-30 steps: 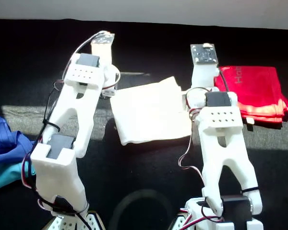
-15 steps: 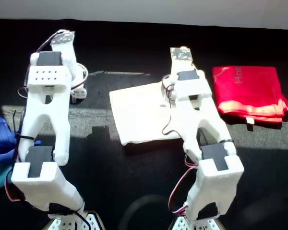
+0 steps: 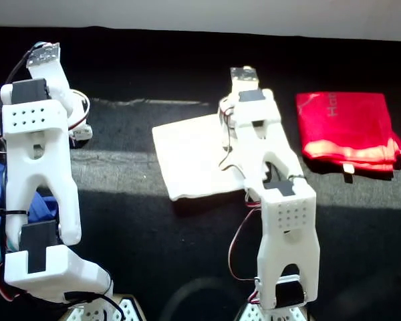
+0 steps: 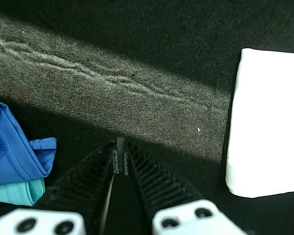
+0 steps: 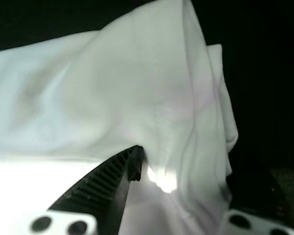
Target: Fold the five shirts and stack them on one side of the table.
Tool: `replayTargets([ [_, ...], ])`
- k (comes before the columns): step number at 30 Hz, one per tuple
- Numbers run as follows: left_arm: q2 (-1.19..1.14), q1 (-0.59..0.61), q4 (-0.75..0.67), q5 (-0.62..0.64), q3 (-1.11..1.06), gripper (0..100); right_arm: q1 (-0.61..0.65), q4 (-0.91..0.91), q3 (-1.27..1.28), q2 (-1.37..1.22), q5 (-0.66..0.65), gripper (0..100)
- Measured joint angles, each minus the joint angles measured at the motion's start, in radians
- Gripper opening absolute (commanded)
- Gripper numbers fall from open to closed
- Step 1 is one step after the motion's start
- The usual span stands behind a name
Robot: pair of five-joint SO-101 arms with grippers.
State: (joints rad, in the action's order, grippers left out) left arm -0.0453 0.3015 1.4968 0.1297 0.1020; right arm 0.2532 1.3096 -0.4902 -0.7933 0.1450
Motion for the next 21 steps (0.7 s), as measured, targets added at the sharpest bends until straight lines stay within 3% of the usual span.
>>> replayTargets([
  [1,0.000,0.000,0.000,0.000,0.000,1,0.000,0.015,-0.020,-0.012,0.000,0.0],
  [10,0.000,0.000,-0.051,0.000,0.000,1,-0.077,0.184,-0.190,-0.057,-0.009,0.6],
  [16,0.000,0.000,-0.051,0.000,0.000,1,-0.209,0.414,-0.543,-0.072,-0.190,0.6],
  [21,0.000,0.002,-0.051,0.000,0.000,1,-0.310,0.442,-0.767,-0.069,-0.315,0.6],
])
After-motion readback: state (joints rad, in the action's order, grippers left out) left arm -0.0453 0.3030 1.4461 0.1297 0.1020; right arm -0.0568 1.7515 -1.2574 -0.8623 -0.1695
